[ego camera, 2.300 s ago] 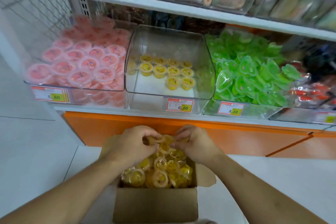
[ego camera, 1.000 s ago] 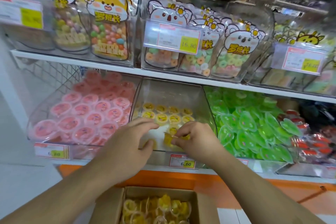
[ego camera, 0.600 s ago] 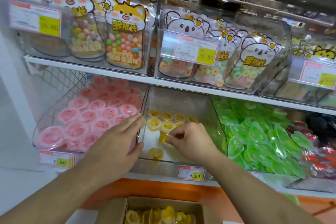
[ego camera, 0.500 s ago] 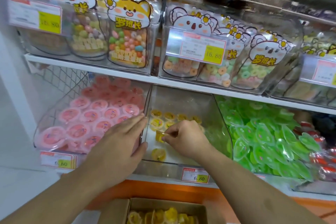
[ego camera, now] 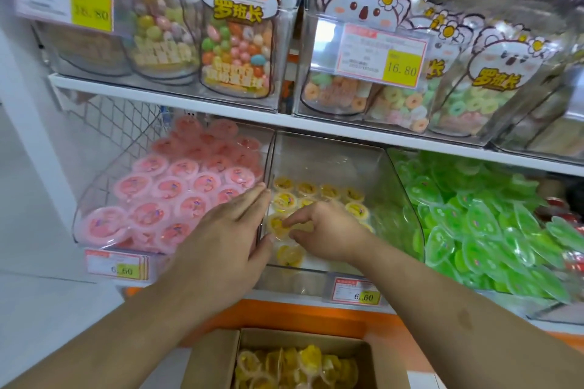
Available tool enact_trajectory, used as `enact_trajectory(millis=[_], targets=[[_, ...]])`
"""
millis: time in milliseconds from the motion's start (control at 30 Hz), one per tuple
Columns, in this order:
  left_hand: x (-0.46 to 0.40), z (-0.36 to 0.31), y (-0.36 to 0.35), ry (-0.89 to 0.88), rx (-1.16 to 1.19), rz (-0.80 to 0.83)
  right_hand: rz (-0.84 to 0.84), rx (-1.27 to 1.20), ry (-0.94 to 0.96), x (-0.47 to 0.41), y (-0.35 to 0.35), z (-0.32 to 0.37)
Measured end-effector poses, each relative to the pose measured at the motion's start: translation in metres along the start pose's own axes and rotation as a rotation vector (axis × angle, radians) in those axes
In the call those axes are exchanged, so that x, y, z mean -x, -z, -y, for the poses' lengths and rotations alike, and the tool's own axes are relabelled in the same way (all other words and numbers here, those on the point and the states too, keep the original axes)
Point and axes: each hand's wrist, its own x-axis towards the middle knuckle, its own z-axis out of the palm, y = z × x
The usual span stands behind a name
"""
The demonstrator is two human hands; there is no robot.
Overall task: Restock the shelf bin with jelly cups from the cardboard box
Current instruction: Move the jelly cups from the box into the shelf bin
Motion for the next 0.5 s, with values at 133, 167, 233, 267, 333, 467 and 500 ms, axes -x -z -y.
enact_trajectory(millis=[133,167,233,267,333,467,500], targets=[[0.0,0.0005,-0.0007,-0.002,0.027,0.007,0.107,-0.136,-0.043,0.006,-0.0027,-0.0063],[0.0,0.0004,-0.0007,0.0,0.029,0.009,0.123,-0.133,-0.042,0.0058,-0.0027,-0.0061],[-0.0002,0.0003,-0.0009,0.008,0.027,0.012,0.132,-0.07,-0.03,0.0048,-0.001,-0.0046],[-0.0003,0.0004,-0.0012,0.011,0.022,0.013,0.138,-0.02,-0.024,0.0043,0.0005,-0.0036],[-0.0004,-0.0003,-0.0005,0.01,0.015,0.012,0.152,0.051,-0.027,0.0037,0.002,-0.0022],[-0.0003,-0.003,0.0014,0.013,0.006,0.011,0.044,-0.039,0.014,0.0048,-0.0012,-0.0068],[-0.0002,-0.0038,0.0018,0.015,0.004,0.009,0.022,-0.074,0.016,0.0056,-0.0022,-0.0087]])
